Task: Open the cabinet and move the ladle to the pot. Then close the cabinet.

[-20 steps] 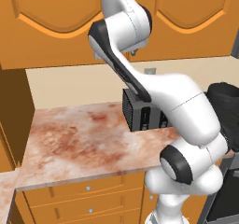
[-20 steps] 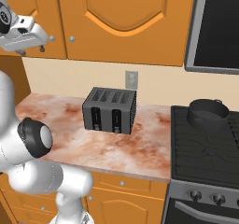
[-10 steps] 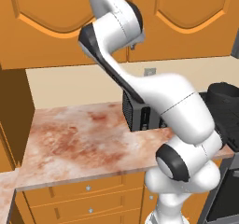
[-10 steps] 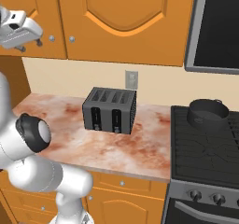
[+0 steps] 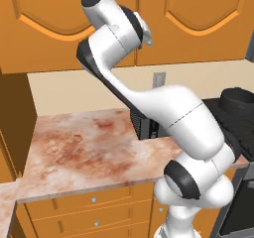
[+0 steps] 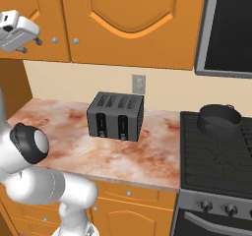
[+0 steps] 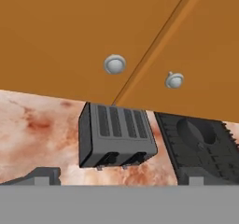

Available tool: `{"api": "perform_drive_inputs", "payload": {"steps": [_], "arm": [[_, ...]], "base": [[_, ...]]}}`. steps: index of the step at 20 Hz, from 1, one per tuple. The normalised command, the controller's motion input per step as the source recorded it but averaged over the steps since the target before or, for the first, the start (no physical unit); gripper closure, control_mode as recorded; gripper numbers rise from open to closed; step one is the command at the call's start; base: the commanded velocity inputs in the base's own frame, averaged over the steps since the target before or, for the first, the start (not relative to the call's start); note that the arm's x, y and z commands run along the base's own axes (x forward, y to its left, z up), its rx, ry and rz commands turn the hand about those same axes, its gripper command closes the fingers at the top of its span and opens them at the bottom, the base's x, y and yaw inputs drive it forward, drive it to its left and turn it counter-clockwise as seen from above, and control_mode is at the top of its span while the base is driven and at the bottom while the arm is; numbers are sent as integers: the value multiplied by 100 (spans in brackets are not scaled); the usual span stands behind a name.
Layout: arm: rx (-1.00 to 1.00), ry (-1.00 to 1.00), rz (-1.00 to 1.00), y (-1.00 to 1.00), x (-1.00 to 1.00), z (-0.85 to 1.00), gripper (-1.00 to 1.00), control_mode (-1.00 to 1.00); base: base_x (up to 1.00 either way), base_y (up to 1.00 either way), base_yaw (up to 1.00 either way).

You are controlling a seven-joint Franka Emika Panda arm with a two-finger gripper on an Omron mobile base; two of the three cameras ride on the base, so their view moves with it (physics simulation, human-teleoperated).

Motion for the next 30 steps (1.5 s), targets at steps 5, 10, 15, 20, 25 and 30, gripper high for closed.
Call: {"api": "perform_drive_inputs", "payload": {"steps": [5, 10, 15, 20, 25, 30], "arm": [[-11, -8, 0, -2, 12, 0, -100, -100], [-9, 0, 0, -1, 21, 9, -100, -100], [-9, 1, 0, 0, 22, 18, -100, -100], [-11, 3, -1, -1, 26, 9, -100, -100], [-14, 0, -4, -8, 17, 0, -100, -100], [-15, 0, -5, -5, 19, 0, -100, -100]], "base": [[0, 0, 0], [0, 0, 0], [0, 0, 0], [0, 0, 0], [0, 0, 0], [0, 0, 0]]}}
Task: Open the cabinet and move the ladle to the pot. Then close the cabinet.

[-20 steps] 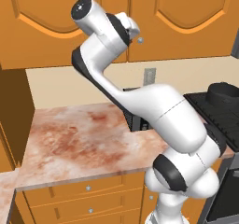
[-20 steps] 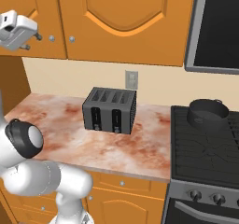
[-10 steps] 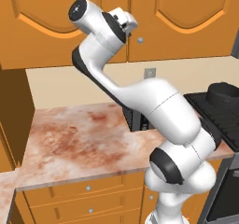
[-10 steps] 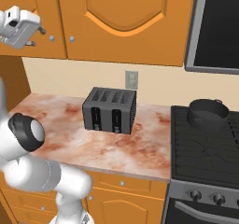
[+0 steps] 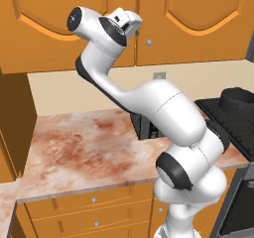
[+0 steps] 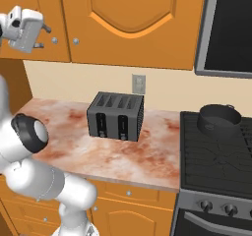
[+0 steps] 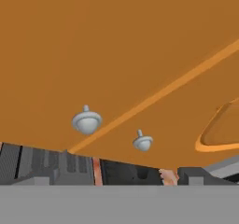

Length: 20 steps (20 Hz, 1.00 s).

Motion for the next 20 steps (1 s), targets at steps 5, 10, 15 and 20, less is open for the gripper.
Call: {"api": "perform_drive_inputs", "payload": {"steps": [5, 10, 15, 20], "arm": [[-13, 0, -2, 0, 22, 0, -100, -100], [-9, 0, 0, 0, 21, -1, -100, -100], [-7, 0, 0, 0, 23, -8, -100, -100], [-6, 0, 0, 0, 20, -10, -100, -100]], "base": [[0, 0, 0], [0, 0, 0], [0, 0, 0], [0, 0, 0]]}}
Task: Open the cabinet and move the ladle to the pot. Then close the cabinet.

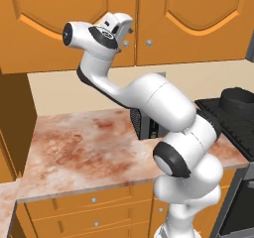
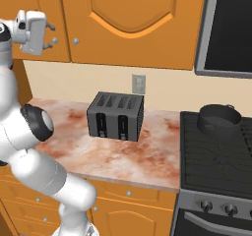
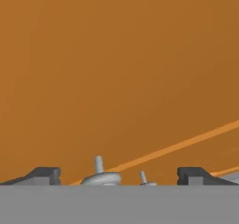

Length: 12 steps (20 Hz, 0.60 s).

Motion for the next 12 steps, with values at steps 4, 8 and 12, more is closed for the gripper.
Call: {"api": "perform_drive_inputs", "payload": {"steps": [4, 8, 12], "arm": [[-5, 0, 0, 0, 20, -10, -100, -100], [-5, 0, 0, 0, 19, -13, -100, -100], [-6, -1, 0, 0, 13, -19, -100, -100]], "base": [[0, 0, 0], [0, 0, 0], [0, 0, 0]]}}
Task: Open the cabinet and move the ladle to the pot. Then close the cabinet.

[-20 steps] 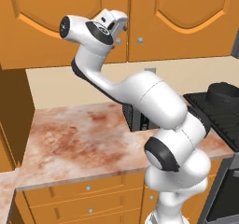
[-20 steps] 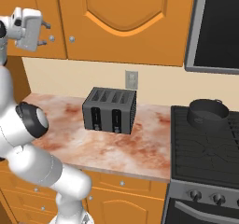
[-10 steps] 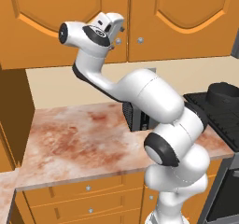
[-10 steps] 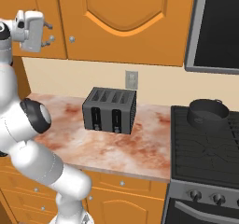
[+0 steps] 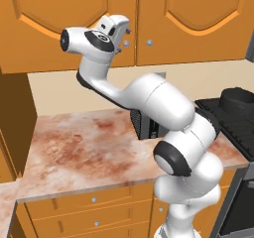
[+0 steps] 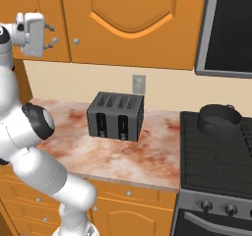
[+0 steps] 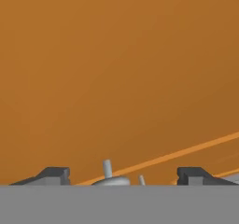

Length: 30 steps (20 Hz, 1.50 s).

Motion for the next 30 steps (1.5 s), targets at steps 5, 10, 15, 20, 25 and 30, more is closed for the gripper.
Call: {"api": "perform_drive_inputs", "payload": {"steps": [5, 10, 15, 20, 25, 30], "arm": [[-7, -1, -2, -7, 0, -18, -100, -100], [-6, 0, -5, -24, 0, -10, -100, -100], [-4, 0, -4, -14, 4, -1, -100, -100], [-3, 0, -2, 0, 27, -1, -100, -100], [-1, 0, 0, 4, 40, -1, -100, -100], [0, 1, 0, 14, 52, -1, 100, -100]], "base": [[0, 0, 0], [0, 0, 0], [0, 0, 0], [0, 0, 0], [0, 0, 0], [0, 0, 0]]}}
